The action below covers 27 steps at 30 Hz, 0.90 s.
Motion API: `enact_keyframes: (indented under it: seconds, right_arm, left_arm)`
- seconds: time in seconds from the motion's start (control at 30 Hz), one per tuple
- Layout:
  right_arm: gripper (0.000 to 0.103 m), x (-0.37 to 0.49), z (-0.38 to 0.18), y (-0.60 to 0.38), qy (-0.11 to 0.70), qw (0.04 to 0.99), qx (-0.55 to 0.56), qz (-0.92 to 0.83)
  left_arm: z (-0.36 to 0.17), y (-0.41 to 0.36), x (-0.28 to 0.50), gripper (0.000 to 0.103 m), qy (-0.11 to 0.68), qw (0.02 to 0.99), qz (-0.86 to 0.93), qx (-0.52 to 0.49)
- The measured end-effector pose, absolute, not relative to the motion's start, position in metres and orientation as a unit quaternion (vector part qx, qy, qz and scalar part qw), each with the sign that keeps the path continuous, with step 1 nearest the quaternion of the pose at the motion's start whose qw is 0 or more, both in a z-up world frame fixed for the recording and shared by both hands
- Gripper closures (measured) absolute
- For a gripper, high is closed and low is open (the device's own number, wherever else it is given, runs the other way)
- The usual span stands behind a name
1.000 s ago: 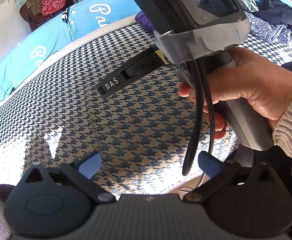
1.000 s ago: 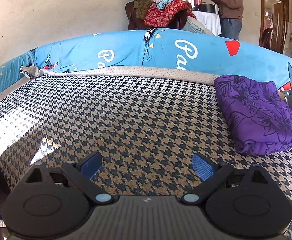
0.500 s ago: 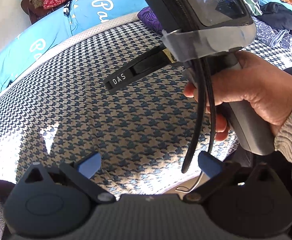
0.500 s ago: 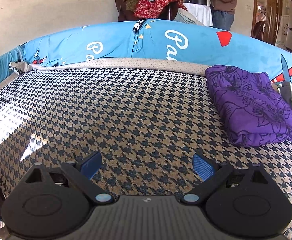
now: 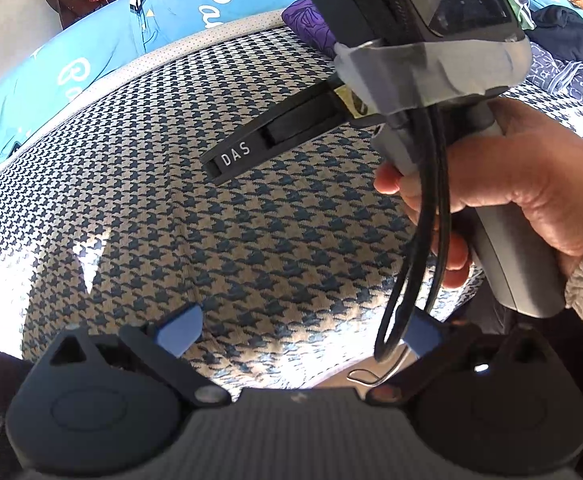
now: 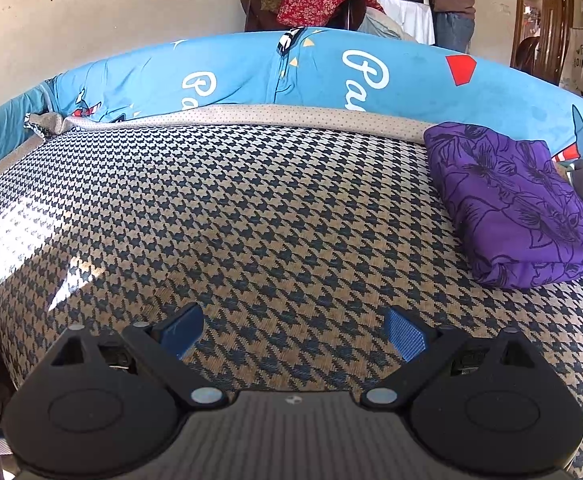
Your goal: Fold clothes
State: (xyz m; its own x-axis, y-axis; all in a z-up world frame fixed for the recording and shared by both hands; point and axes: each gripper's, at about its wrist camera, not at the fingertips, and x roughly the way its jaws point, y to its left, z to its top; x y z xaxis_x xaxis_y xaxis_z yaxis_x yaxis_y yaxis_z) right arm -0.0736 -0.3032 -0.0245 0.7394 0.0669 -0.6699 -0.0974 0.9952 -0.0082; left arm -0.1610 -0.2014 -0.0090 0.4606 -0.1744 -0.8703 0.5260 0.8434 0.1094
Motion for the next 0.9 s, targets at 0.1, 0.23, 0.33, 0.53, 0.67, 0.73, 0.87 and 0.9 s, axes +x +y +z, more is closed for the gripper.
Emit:
enact_keyframes:
  seconds: [0.1, 0.23, 0.33, 0.53, 0.67, 0.73, 0.87, 0.9]
  right_arm:
    - [0.006, -0.072, -0.025, -0.302, 0.361, 0.932, -0.028, 0.033]
    - [0.006, -0.064, -0.030, -0.311, 0.382, 0.924, -0.021, -0.008]
    - [0.006, -0.059, -0.033, -0.324, 0.394, 0.918, -0.002, -0.046]
    - [0.006, -0.055, -0.032, -0.342, 0.398, 0.913, 0.024, -0.088]
    - [0.006, -0.050, -0.037, -0.350, 0.415, 0.902, 0.028, -0.116]
    - [0.006, -0.049, -0.039, -0.353, 0.421, 0.899, 0.036, -0.118]
    - [0.006, -0.049, -0.042, -0.355, 0.430, 0.892, 0.043, -0.129]
    - [0.006, -0.049, -0.043, -0.356, 0.432, 0.891, 0.046, -0.130]
  left_arm:
    - [-0.012, -0.200, -0.158, 0.000, 0.481, 0.832, -0.209, 0.180]
    - [-0.016, -0.196, -0.151, 0.000, 0.488, 0.830, -0.207, 0.173]
    - [-0.019, -0.193, -0.146, 0.000, 0.492, 0.830, -0.202, 0.169]
    - [-0.025, -0.185, -0.135, 0.000, 0.497, 0.830, -0.191, 0.165]
    - [-0.031, -0.173, -0.119, 0.000, 0.503, 0.834, -0.166, 0.157]
    - [-0.034, -0.167, -0.110, 0.000, 0.501, 0.838, -0.151, 0.155]
    - [-0.036, -0.154, -0.089, 0.000, 0.497, 0.847, -0.120, 0.145]
    - [-0.036, -0.151, -0.084, 0.000, 0.497, 0.849, -0.114, 0.141]
